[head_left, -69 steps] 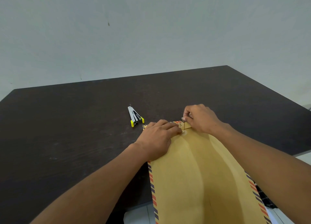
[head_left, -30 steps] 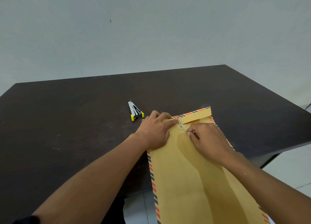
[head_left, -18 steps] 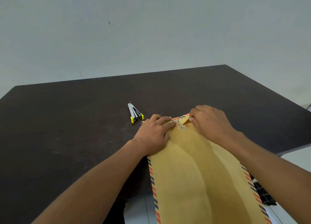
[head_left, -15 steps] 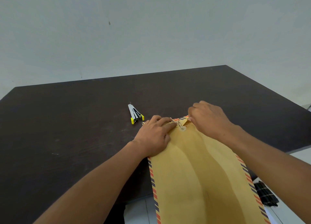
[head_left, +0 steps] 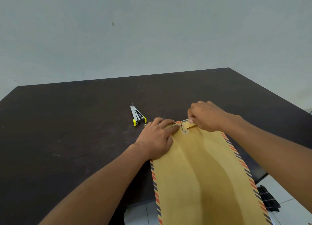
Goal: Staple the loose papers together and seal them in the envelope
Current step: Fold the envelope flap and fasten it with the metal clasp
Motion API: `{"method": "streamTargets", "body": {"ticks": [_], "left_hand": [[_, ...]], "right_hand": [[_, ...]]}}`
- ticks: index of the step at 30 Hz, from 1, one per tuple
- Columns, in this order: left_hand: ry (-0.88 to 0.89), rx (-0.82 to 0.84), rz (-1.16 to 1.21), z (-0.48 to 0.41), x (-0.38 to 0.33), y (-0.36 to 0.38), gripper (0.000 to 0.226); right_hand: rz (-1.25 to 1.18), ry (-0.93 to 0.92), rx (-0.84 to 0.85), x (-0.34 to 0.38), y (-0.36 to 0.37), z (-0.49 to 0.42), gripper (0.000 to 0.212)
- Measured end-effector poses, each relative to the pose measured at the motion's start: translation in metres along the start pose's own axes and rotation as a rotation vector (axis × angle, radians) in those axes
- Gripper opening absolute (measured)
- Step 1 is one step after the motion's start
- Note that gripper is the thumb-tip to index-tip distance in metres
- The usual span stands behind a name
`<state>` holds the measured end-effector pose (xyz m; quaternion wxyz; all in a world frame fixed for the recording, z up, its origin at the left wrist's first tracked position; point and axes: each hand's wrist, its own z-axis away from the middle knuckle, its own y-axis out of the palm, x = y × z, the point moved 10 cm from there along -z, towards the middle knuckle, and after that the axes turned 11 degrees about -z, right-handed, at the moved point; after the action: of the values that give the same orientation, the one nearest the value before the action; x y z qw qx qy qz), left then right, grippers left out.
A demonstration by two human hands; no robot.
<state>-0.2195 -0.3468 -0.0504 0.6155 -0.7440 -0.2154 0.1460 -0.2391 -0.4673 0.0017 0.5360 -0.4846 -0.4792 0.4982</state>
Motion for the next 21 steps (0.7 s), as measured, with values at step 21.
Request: {"method": "streamTargets", "body": {"ticks": [21], "left_hand": [[-0.085,-0.198,0.215,0.011,0.011,-0.016,0.039]], "right_hand": [[-0.234,0.066,-0.032,0.001,0.019,-0.033,0.02]]}}
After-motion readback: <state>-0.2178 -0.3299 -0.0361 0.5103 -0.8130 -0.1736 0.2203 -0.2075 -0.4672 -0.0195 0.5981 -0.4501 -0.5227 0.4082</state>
